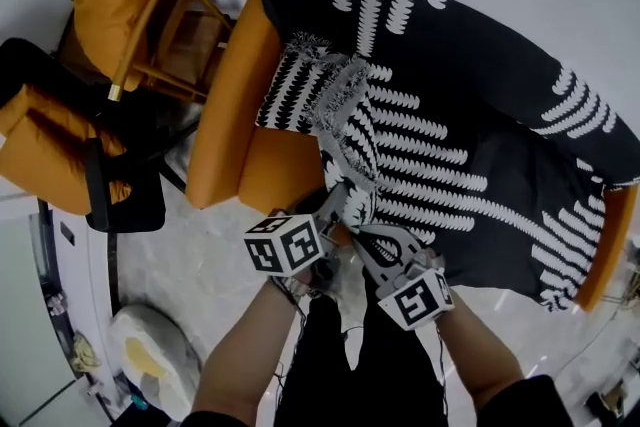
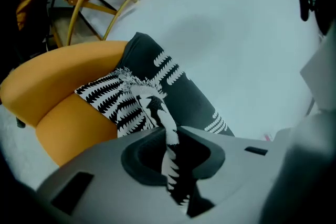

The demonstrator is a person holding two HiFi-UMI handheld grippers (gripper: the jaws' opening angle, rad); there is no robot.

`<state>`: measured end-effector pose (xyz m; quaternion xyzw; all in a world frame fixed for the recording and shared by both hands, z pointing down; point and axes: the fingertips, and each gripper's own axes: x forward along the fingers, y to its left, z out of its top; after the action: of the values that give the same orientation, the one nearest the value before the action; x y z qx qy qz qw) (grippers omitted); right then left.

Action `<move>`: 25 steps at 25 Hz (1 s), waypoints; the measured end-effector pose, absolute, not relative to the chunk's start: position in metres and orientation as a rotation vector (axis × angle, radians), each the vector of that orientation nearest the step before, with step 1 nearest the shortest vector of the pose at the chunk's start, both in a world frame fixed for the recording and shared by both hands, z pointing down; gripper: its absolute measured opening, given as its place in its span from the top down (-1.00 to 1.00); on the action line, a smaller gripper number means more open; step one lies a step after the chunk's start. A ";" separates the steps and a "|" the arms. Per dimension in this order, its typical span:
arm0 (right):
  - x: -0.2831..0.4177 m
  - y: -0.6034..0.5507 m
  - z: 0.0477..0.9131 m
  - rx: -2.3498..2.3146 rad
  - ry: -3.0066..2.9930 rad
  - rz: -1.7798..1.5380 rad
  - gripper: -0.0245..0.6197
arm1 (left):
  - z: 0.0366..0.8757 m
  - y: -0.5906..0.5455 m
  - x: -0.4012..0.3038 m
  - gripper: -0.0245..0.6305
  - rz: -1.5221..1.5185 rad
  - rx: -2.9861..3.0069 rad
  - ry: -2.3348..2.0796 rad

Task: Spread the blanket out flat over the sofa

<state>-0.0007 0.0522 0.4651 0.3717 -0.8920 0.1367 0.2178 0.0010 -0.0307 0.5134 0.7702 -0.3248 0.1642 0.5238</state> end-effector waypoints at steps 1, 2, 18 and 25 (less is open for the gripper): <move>-0.003 0.051 0.465 1.032 -2.480 0.402 0.87 | 0.511 -0.031 -0.004 0.81 0.387 1.851 -0.792; -0.005 0.050 0.464 1.035 -2.493 0.430 0.87 | 0.508 -0.032 -0.010 0.82 0.381 1.860 -0.807; -0.056 0.027 0.449 1.119 -2.639 0.896 0.64 | 0.503 0.015 -0.141 0.84 0.485 1.936 -1.051; -0.087 0.022 0.456 1.077 -2.623 0.912 0.68 | 0.522 0.045 -0.200 0.84 0.469 1.834 -1.170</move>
<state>-0.0872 0.0225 0.4557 0.3605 -0.8776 0.3052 0.0815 -0.2001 0.0455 0.5216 0.7391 -0.4715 0.1890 0.4423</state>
